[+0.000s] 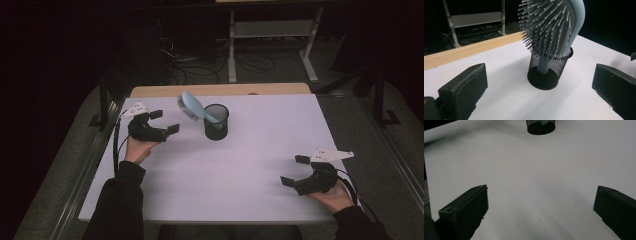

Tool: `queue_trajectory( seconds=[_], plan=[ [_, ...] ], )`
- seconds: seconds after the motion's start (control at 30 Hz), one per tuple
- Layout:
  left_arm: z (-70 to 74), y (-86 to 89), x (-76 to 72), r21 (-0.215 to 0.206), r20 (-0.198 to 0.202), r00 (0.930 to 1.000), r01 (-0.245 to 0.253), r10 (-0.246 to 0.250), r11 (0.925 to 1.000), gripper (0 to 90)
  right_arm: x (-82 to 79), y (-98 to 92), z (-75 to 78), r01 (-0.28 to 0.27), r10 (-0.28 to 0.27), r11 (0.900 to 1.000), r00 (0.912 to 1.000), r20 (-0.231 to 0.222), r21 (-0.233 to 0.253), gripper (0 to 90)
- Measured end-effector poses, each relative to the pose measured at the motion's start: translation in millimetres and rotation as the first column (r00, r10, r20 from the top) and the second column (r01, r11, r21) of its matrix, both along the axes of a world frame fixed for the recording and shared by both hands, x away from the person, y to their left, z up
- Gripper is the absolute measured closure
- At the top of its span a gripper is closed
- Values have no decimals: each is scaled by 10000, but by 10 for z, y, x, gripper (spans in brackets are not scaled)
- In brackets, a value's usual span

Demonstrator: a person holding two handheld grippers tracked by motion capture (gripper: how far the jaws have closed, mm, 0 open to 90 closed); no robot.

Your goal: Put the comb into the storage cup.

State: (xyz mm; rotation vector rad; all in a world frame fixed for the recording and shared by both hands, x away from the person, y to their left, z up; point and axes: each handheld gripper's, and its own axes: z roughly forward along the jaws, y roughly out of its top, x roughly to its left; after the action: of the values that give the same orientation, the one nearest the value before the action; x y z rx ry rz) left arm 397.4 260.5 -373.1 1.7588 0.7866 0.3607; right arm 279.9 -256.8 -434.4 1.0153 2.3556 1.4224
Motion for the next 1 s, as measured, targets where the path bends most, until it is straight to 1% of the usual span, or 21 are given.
queue_trajectory(
  seconds=[0.17, 0.23, 0.33, 0.43, 0.57, 0.77, 0.87, 1.0],
  plan=[
    [-41, 44, -51, 41, -59, 10000, 41, -41, 10000, 0, 0, 2, -1, -5, 5, 10000, 10000, 1, -22, 0],
    [-51, 53, -64, 64, -180, 9997, 146, -145, 9999, 0, -1, 3, -1, -1, 1, 10000, 10000, -6, -26, 0],
    [-69, 72, -114, 25, -110, 9998, 161, -161, 9999, 0, -1, 5, -2, -3, 3, 10000, 10000, -10, -27, 0],
    [-79, 85, -133, 64, -101, 9998, 165, -165, 9998, 0, 0, 4, -3, -5, 5, 10000, 10000, -14, -38, 0],
    [-95, 117, -163, 23, -77, 9999, 108, -108, 9999, 0, -1, 6, -5, -9, 9, 10000, 10000, -19, -55, 0],
    [-122, 164, -205, 73, -161, 9999, 49, -48, 10000, 0, 0, 9, -7, -9, 9, 10000, 10000, -32, -68, 0],
    [-144, 190, -233, 13, -169, 9999, -15, 15, 10000, 0, -1, 10, -8, -17, 17, 10000, 10000, -36, -70, 0],
    [-178, 234, -274, 32, -203, 9998, -77, 78, 10000, 0, -1, 12, -10, -27, 27, 10000, 10000, -34, -73, 0]
  ],
)
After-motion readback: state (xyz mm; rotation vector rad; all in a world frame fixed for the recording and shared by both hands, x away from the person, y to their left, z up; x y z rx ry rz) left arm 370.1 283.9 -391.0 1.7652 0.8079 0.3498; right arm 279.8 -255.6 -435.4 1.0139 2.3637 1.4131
